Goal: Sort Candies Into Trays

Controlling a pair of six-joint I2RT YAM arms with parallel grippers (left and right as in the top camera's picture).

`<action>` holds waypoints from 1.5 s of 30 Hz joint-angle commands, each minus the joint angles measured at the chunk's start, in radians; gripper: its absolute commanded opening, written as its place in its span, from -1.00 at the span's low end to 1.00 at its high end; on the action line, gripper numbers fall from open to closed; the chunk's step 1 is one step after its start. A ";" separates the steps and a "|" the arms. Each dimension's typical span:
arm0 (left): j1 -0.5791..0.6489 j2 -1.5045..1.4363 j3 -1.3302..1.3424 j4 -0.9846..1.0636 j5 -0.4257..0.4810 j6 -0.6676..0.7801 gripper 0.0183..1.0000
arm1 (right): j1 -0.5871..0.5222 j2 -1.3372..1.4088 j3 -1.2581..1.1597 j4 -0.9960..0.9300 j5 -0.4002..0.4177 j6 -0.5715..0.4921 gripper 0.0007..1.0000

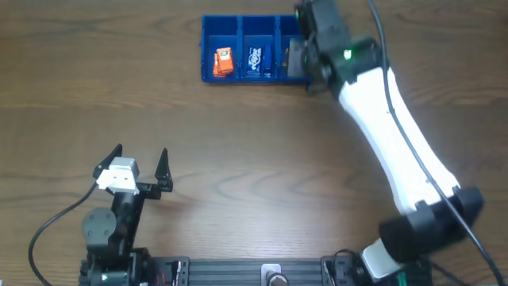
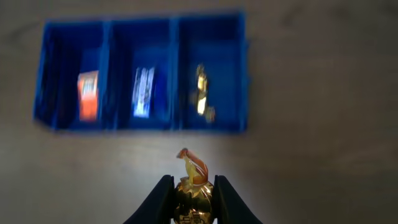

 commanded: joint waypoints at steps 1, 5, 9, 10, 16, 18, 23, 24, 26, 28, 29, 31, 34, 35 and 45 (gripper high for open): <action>0.006 -0.006 -0.020 -0.033 0.010 0.003 1.00 | -0.053 0.242 0.209 0.004 0.050 -0.072 -0.67; 0.006 -0.006 -0.020 -0.033 0.010 0.003 1.00 | -0.081 0.334 0.242 0.065 0.047 -0.072 -0.66; 0.006 -0.006 -0.020 -0.033 0.010 0.003 1.00 | -0.082 0.388 0.242 0.103 0.047 -0.072 -0.64; 0.006 -0.006 -0.020 -0.033 0.010 0.003 0.99 | -0.082 0.396 0.242 0.109 0.045 -0.072 -0.64; 0.006 -0.006 -0.020 -0.033 0.010 0.003 1.00 | -0.082 0.438 0.242 0.142 0.021 -0.072 -0.63; 0.006 -0.006 -0.020 -0.033 0.010 0.003 1.00 | -0.082 0.449 0.242 0.144 0.021 -0.072 -0.62; 0.006 -0.006 -0.020 -0.033 0.010 0.003 1.00 | -0.082 0.448 0.242 0.143 0.020 -0.072 -0.46; 0.006 -0.006 -0.020 -0.033 0.010 0.003 1.00 | -0.082 0.448 0.242 0.144 0.020 -0.072 -0.25; 0.006 -0.006 -0.020 -0.033 0.010 0.003 0.99 | -0.082 0.448 0.242 0.143 0.020 -0.072 0.24; 0.006 -0.006 -0.020 -0.033 0.010 0.003 0.99 | -0.082 0.448 0.242 0.144 0.016 -0.072 0.54; 0.006 -0.006 -0.020 -0.033 0.010 0.003 1.00 | -0.087 0.448 0.242 0.144 0.006 -0.072 0.77; 0.006 -0.006 -0.020 -0.033 0.010 0.003 1.00 | -0.107 0.443 0.242 0.140 -0.003 -0.072 1.00; 0.006 -0.006 -0.020 -0.033 0.010 0.003 1.00 | -0.139 0.415 0.241 0.121 -0.002 -0.113 1.00; 0.006 -0.006 -0.020 -0.033 0.010 0.003 1.00 | -0.148 0.396 0.237 0.112 -0.002 -0.139 1.00; 0.006 -0.006 -0.020 -0.033 0.010 0.003 1.00 | -0.191 0.000 0.065 0.092 0.091 -0.261 1.00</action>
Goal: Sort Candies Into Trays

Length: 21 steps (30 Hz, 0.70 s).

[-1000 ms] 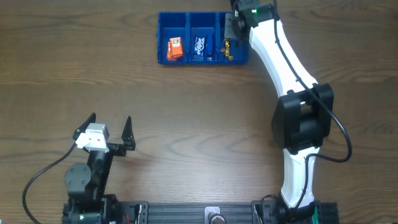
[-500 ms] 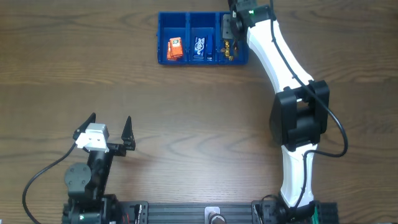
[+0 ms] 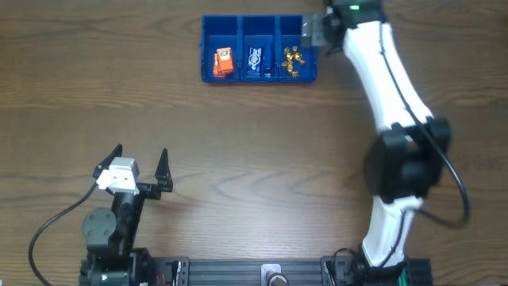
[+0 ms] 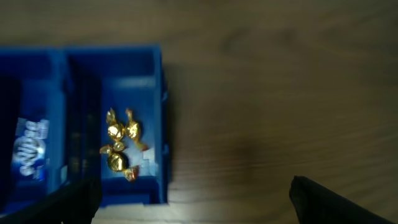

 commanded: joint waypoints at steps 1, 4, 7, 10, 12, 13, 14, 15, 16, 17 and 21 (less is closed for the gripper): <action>0.006 -0.006 -0.020 -0.033 0.010 0.003 1.00 | -0.021 -0.310 -0.156 0.079 0.049 -0.078 1.00; 0.006 -0.006 -0.020 -0.033 0.010 0.003 0.99 | -0.057 -0.505 -0.352 0.192 0.042 -0.081 1.00; 0.006 -0.006 -0.020 -0.033 0.010 0.003 1.00 | -0.096 -0.722 -0.566 0.272 0.042 -0.092 1.00; 0.006 -0.006 -0.020 -0.033 0.010 0.003 1.00 | -0.116 -0.956 -0.785 0.312 0.042 -0.120 1.00; 0.006 -0.006 -0.020 -0.033 0.010 0.003 1.00 | -0.127 -1.091 -0.913 0.341 0.014 -0.122 1.00; 0.006 -0.006 -0.020 -0.033 0.010 0.003 1.00 | -0.136 -1.160 -0.982 0.364 -0.017 -0.122 1.00; 0.006 -0.006 -0.020 -0.033 0.010 0.003 1.00 | -0.145 -1.211 -1.031 0.381 -0.043 -0.123 1.00; 0.006 -0.006 -0.020 -0.033 0.010 0.003 1.00 | -0.162 -1.310 -1.128 0.417 -0.093 -0.126 1.00; 0.006 -0.006 -0.020 -0.033 0.010 0.003 0.99 | -0.174 -1.378 -1.193 0.438 -0.122 -0.126 1.00; 0.006 -0.006 -0.020 -0.033 0.010 0.003 1.00 | -0.186 -1.456 -1.266 0.461 -0.147 -0.126 0.99; 0.006 -0.006 -0.020 -0.033 0.010 0.003 1.00 | -0.195 -1.696 -1.467 0.496 -0.179 -0.125 1.00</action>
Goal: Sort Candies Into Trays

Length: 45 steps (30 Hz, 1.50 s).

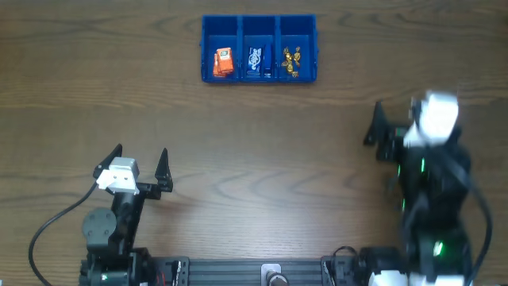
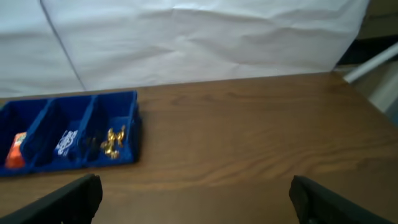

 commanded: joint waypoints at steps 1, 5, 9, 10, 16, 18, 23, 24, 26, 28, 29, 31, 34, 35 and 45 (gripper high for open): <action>0.006 -0.006 -0.020 -0.033 0.010 0.003 1.00 | -0.014 -0.261 -0.228 0.027 -0.100 -0.016 1.00; 0.006 -0.006 -0.020 -0.033 0.010 0.003 1.00 | -0.014 -0.409 -0.344 0.084 -0.146 -0.016 1.00; 0.006 -0.006 -0.020 -0.033 0.010 0.003 0.99 | -0.015 -0.517 -0.449 0.174 -0.150 -0.021 1.00; 0.006 -0.006 -0.020 -0.033 0.010 0.003 1.00 | -0.015 -0.541 -0.473 0.196 -0.161 -0.020 1.00; 0.006 -0.006 -0.020 -0.033 0.010 0.003 1.00 | -0.014 -0.549 -0.563 0.304 -0.172 -0.021 1.00; 0.006 -0.006 -0.020 -0.033 0.010 0.003 1.00 | -0.014 -0.549 -0.590 0.335 -0.173 -0.021 1.00; 0.006 -0.006 -0.020 -0.033 0.010 0.003 0.99 | 0.002 -0.549 -0.667 0.417 -0.171 -0.024 1.00; 0.006 -0.006 -0.020 -0.033 0.010 0.003 1.00 | 0.008 -0.549 -0.679 0.430 -0.168 -0.027 1.00; 0.006 -0.006 -0.020 -0.033 0.010 0.003 1.00 | 0.026 -0.549 -0.676 0.400 -0.157 -0.054 1.00; 0.006 -0.006 -0.020 -0.033 0.010 0.003 1.00 | 0.047 -0.549 -0.676 0.374 -0.130 -0.091 1.00; 0.006 -0.006 -0.020 -0.033 0.010 0.003 1.00 | 0.056 -0.549 -0.676 0.360 -0.111 -0.095 1.00; 0.006 -0.006 -0.020 -0.033 0.010 0.003 1.00 | 0.071 -0.549 -0.677 0.350 -0.108 -0.095 1.00; 0.006 -0.006 -0.020 -0.033 0.010 0.003 1.00 | 0.071 -0.549 -0.677 0.351 -0.108 -0.095 1.00; 0.006 -0.006 -0.020 -0.033 0.010 0.003 1.00 | 0.068 -0.549 -0.677 0.350 -0.108 -0.095 1.00; 0.006 -0.006 -0.020 -0.033 0.010 0.003 1.00 | 0.057 -0.549 -0.676 0.349 -0.107 -0.095 1.00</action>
